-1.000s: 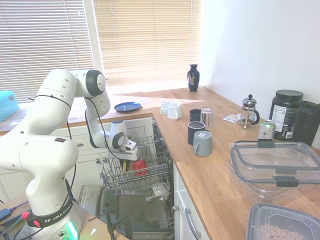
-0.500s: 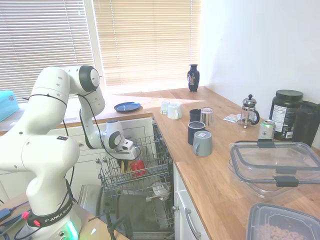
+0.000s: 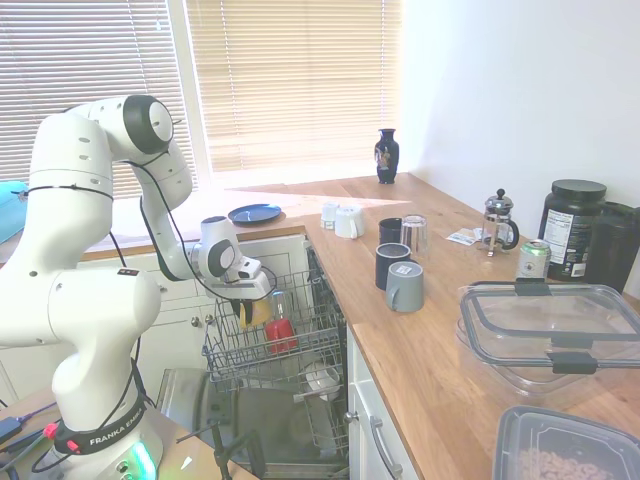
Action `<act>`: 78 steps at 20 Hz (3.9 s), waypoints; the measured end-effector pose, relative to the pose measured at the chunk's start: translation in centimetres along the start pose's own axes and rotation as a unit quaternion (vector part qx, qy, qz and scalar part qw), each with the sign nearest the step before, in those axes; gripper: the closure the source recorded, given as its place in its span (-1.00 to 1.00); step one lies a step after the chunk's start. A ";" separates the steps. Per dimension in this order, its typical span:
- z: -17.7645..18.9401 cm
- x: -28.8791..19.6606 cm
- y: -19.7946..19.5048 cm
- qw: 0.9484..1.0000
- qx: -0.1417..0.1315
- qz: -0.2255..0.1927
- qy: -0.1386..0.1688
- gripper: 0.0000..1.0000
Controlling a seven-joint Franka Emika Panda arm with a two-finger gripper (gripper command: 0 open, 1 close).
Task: Move a mug from dishwasher to table
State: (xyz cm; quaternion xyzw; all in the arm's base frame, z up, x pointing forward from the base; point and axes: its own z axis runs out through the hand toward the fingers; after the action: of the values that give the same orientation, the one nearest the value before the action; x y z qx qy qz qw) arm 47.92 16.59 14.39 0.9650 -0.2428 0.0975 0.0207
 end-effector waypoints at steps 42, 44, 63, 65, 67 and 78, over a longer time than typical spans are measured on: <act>-22.8 17.7 15.2 0.987 0.040 0.153 0.039 1.00; -22.2 19.4 14.7 0.987 0.033 0.155 0.034 1.00; -16.2 26.8 13.3 0.985 0.001 0.174 -0.012 -1.00; -16.3 27.3 13.1 0.983 -0.004 0.180 -0.025 -1.00; -16.3 27.8 12.9 0.983 -0.006 0.182 -0.031 -1.00; -16.1 28.3 12.7 0.982 -0.009 0.189 -0.027 -1.00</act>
State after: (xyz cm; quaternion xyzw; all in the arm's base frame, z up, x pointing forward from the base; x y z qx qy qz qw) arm 63.51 -6.32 35.73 0.9038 -0.4220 0.0712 0.0036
